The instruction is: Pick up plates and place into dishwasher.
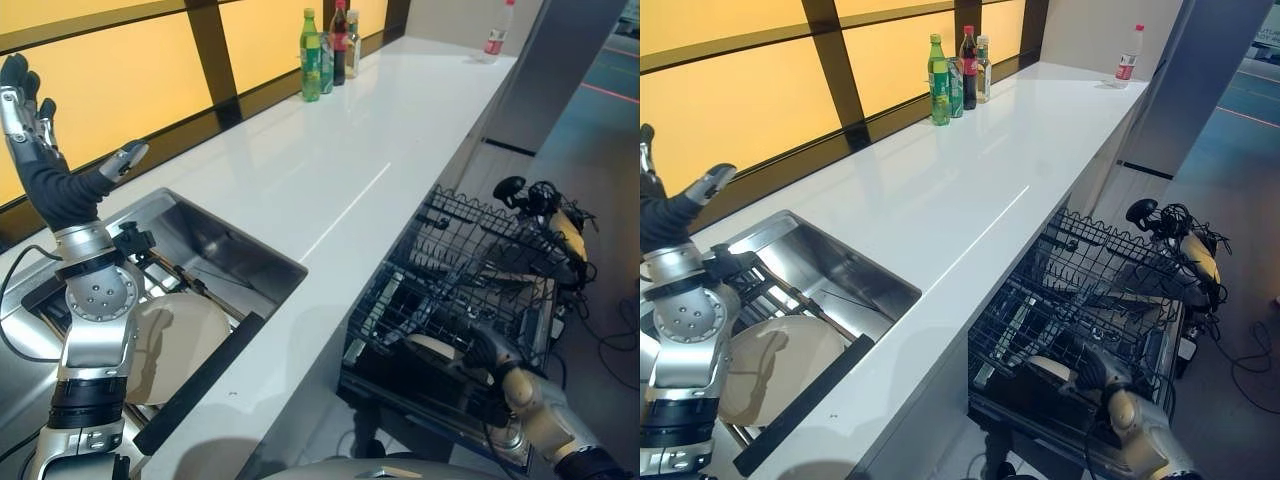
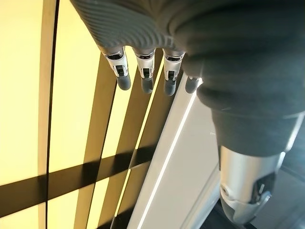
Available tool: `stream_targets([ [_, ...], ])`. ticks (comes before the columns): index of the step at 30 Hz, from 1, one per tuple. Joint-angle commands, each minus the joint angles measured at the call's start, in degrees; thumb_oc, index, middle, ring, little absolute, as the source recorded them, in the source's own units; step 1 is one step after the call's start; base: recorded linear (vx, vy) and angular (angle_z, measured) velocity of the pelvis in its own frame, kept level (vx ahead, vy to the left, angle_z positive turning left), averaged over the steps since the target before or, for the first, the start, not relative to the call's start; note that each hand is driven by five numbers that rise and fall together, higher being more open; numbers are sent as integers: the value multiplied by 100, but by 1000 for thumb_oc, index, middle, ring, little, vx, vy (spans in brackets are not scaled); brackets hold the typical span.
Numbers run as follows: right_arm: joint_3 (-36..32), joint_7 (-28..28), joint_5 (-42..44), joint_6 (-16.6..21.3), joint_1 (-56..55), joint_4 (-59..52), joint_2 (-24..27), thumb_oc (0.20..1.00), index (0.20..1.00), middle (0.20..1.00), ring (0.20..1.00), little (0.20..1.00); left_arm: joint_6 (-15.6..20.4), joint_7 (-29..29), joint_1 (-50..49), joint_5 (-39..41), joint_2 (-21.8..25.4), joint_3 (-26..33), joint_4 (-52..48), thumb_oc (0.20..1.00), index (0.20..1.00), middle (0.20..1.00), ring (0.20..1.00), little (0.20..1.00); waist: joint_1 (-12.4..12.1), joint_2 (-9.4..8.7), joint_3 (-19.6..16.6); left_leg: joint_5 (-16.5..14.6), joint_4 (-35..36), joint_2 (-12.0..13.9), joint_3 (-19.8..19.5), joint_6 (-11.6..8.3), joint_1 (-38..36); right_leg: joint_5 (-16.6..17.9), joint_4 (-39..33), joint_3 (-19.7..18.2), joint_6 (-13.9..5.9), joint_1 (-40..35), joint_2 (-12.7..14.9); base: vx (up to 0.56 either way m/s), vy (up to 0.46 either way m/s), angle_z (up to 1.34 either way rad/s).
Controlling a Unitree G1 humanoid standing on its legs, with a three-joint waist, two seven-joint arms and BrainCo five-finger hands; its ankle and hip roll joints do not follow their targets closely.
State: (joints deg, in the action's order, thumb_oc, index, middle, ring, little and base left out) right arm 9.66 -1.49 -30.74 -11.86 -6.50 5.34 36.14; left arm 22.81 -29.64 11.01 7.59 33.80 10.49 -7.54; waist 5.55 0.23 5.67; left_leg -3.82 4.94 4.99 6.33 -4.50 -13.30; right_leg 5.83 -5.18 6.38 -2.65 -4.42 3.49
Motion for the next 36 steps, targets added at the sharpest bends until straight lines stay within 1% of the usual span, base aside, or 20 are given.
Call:
stream_targets([
  [1, -447, 739, -270, 90, 513, -554, 462, 1000, 1000, 1000, 1000, 1000, 220, -182, -105, -89, 374, 195, -4, 1000, 1000, 1000, 1000, 1000, 48, -148, -275, -57, -201, 163, 285, 48, 361, -571, 435, -229, -646, 36, 497, -33, 32, -1],
  [4, -813, 988, -231, 204, 529, -974, 613, 1000, 1000, 1000, 1000, 1000, 165, -176, -221, -87, 334, 347, -103, 1000, 1000, 1000, 1000, 1000, 48, -115, -305, -42, -162, 153, 282, 42, 366, -600, 423, -231, -630, 34, 473, -29, 23, -4],
  [7, -1221, 1286, 33, 491, 548, -1299, 752, 1000, 1000, 1000, 1000, 1000, 80, -130, -325, -94, 310, 502, -192, 1000, 1000, 1000, 1000, 1000, 31, -99, -337, -29, -152, 161, 284, 31, 379, -618, 410, -222, -610, 28, 445, -32, 3, -4],
  [8, -1315, 1444, 173, 592, 595, -1442, 774, 1000, 1000, 1000, 1000, 1000, 42, -137, -344, -181, 297, 521, -177, 1000, 1000, 1000, 1000, 1000, 17, -100, -332, 40, -184, 163, 282, 24, 433, -574, 433, -229, -579, 65, 430, -48, -10, -1],
  [11, -1463, 1752, 442, 813, 685, -1700, 765, 1000, 1000, 1000, 1000, 1000, -138, -221, -373, -753, 336, 550, -87, 1000, 1000, 1000, 1000, 1000, -14, -72, -356, 49, -193, 174, 259, 10, 461, -603, 442, -221, -556, 62, 398, -15, -3, -1],
  [14, -1611, 1973, 781, 1066, 701, -1918, 748, 1000, 1000, 1000, 1000, 1000, -552, 64, -477, -760, 494, 573, 152, 1000, 1000, 1000, 1000, 1000, -59, -32, -381, 72, -197, 190, 213, -11, 507, -660, 471, -197, -521, 69, 351, 0, 0, 0],
  [16, -1635, 2008, 817, 1113, 699, -1935, 732, 1000, 1000, 1000, 1000, 1000, -661, 176, -504, -683, 503, 575, 239, 1000, 1000, 1000, 1000, 1000, -66, -23, -382, 76, -204, 194, 205, -12, 520, -676, 486, -191, -513, 74, 340, 0, 0, 0],
  [17, -1669, 2078, 855, 1204, 692, -1972, 694, 1000, 1000, 1000, 1000, 1000, -895, 388, -579, -616, 517, 551, 489, 1000, 1000, 1000, 1000, 1000, -86, 9, -374, 91, -230, 202, 178, -11, 546, -729, 534, -185, -482, 76, 298, 0, 0, 0],
  [18, -1718, 2080, 915, 1290, 700, -1991, 683, 1000, 1000, 1000, 1000, 1000, -1333, 706, -641, -554, 582, 512, 780, 1000, 1000, 1000, 1000, 1000, -124, 46, -364, 99, -315, 218, 101, -20, 614, -811, 622, -161, -424, 86, 240, -28, -28, 5],
  [19, -1744, 2095, 973, 1329, 732, -1987, 715, 1000, 1000, 1000, 1000, 1000, -1573, 834, -671, -650, 630, 469, 886, 1000, 1000, 1000, 1000, 1000, -158, 62, -337, 90, -426, 224, 49, -32, 678, -851, 681, -127, -385, 104, 226, -26, -28, 12],
  [21, -1756, 2112, 1065, 1339, 823, -1961, 829, 1000, 1000, 1000, 1000, 1000, -1846, 1003, -723, -742, 759, 409, 1016, 1000, 1000, 1000, 1000, 1000, -238, 72, -256, 66, -709, 202, -59, -62, 837, -875, 755, -86, -303, 129, 219, -47, -8, 18],
  [23, -1741, 2128, 1104, 1352, 922, -1909, 920, 1000, 1000, 1000, 1000, 1000, -2057, 1145, -733, -909, 837, 368, 1134, 1000, 1000, 1000, 1000, 1000, -288, 64, -174, -7, -1005, 167, -121, -85, 967, -876, 794, -22, -248, 131, 232, -35, 1, 19],
  [24, -1739, 2130, 1105, 1355, 929, -1903, 922, 1000, 1000, 1000, 1000, 1000, -2064, 1147, -728, -912, 835, 369, 1132, 1000, 1000, 1000, 1000, 1000, -281, 65, -172, -18, -1030, 168, -130, -85, 984, -877, 795, -15, -248, 133, 233, 19, 51, 22],
  [25, -1680, 2176, 1208, 1312, 1093, -1893, 1072, 1000, 1000, 1000, 1000, 1000, -2313, 1255, -760, -1105, 974, 235, 1430, 1000, 1000, 1000, 1000, 1000, -381, 48, -60, -185, -1473, 59, -333, -120, 1132, -892, 827, -44, -198, 90, 267, 21, 52, 23],
  [27, -1677, 2181, 1213, 1315, 1109, -1880, 1076, 1000, 1000, 1000, 1000, 1000, -2309, 1254, -738, -1104, 978, 228, 1447, 1000, 1000, 1000, 1000, 1000, -363, 54, -50, -226, -1552, 63, -357, -118, 1177, -898, 832, -25, -200, 89, 265, -11, 57, 16],
  [28, -1644, 2209, 1276, 1265, 1209, -1889, 1171, 1000, 1000, 1000, 1000, 1000, -2410, 1363, -785, -1087, 1076, 178, 1668, 1000, 1000, 1000, 1000, 1000, -442, 53, 23, -140, -1613, -19, -542, -105, 1304, -819, 876, -80, -182, 131, 291, -30, 232, 13],
  [29, -1523, 2330, 1296, 1197, 1400, -1848, 1260, 1000, 1000, 1000, 1000, 1000, -2566, 1453, -791, -1087, 1186, 116, 1983, 1000, 1000, 1000, 1000, 1000, -499, 124, 62, -45, -1399, -13, -740, -86, 1324, -866, 952, -112, -214, 163, 306, -6, 350, 24],
  [31, -1469, 2489, 1348, 1291, 1440, -1809, 1269, 1000, 1000, 1000, 1000, 1000, -2738, 1358, -740, -993, 1270, 77, 2358, 1000, 1000, 1000, 1000, 1000, -439, 222, 16, 117, -959, 55, -653, -79, 1150, -940, 1008, -25, -280, 167, 381, 75, 341, 15],
  [32, -1498, 2517, 1378, 1329, 1406, -1824, 1269, 1000, 1000, 1000, 1000, 1000, -2762, 1340, -726, -1034, 1277, 64, 2402, 1000, 1000, 1000, 1000, 1000, -437, 225, 4, 136, -915, 51, -650, -79, 1129, -944, 1010, -14, -291, 163, 396, 89, 228, 3],
  [36, -1535, 2663, 1452, 1352, 1423, -1904, 1262, 1000, 1000, 1000, 1000, 1000, -3004, 1346, -476, -1062, 1298, -108, 2571, 1000, 1000, 1000, 1000, 1000, -403, 222, -59, 75, -804, -3, -567, -63, 1052, -954, 1026, 69, -392, 186, 540, 61, 127, -1],
])
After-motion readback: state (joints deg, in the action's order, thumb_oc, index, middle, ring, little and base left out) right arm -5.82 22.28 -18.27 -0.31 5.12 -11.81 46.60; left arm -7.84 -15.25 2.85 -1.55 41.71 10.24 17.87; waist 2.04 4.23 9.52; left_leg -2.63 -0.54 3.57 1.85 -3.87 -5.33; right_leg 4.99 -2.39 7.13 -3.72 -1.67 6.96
